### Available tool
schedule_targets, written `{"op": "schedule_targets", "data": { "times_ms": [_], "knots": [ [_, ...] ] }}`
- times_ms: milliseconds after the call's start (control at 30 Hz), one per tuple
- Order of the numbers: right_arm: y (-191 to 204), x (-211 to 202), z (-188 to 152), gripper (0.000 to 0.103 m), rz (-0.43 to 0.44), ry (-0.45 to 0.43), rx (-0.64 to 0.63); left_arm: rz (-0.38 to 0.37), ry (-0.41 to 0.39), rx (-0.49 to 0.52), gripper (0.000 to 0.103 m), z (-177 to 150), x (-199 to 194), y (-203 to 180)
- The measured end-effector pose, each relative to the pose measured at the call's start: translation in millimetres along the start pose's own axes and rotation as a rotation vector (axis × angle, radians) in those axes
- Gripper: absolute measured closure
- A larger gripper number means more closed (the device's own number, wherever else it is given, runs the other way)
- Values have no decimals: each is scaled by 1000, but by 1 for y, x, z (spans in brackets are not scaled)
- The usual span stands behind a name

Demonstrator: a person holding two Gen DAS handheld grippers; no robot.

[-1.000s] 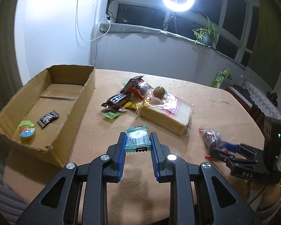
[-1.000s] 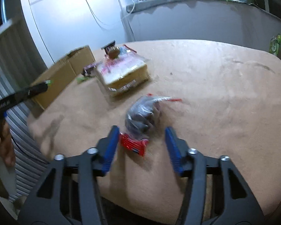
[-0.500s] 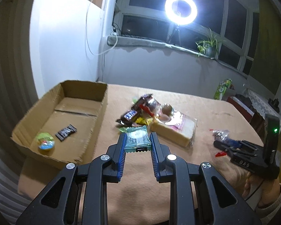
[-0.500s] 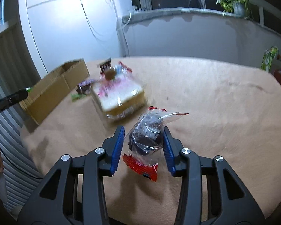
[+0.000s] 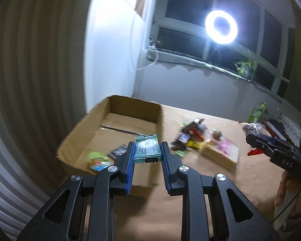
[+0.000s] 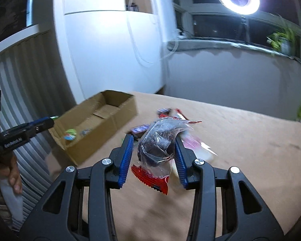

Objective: Organize snacks
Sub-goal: 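Carry both snacks into the cardboard box and open both tools, then grasp the brown egg-shaped candy with the right tool while the left grasps the green square candy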

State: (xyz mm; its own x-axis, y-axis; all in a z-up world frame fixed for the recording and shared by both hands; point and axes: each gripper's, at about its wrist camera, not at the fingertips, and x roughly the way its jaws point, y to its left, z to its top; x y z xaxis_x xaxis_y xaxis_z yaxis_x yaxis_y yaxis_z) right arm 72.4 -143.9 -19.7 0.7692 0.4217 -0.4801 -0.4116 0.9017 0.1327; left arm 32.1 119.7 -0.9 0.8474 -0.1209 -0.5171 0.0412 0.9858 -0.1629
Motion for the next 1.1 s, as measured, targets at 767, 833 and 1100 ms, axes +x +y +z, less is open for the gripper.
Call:
{"op": "schedule_targets", "data": {
  "times_ms": [767, 833, 1100],
  "knots": [
    [106, 133, 32, 28, 202, 53, -81, 120, 27, -161, 33, -6, 41, 81],
    [99, 129, 22, 28, 176, 64, -66, 111, 16, -174, 33, -6, 36, 82],
    [53, 94, -15, 28, 74, 95, -8, 88, 19, -146, 33, -6, 28, 58]
  ]
}}
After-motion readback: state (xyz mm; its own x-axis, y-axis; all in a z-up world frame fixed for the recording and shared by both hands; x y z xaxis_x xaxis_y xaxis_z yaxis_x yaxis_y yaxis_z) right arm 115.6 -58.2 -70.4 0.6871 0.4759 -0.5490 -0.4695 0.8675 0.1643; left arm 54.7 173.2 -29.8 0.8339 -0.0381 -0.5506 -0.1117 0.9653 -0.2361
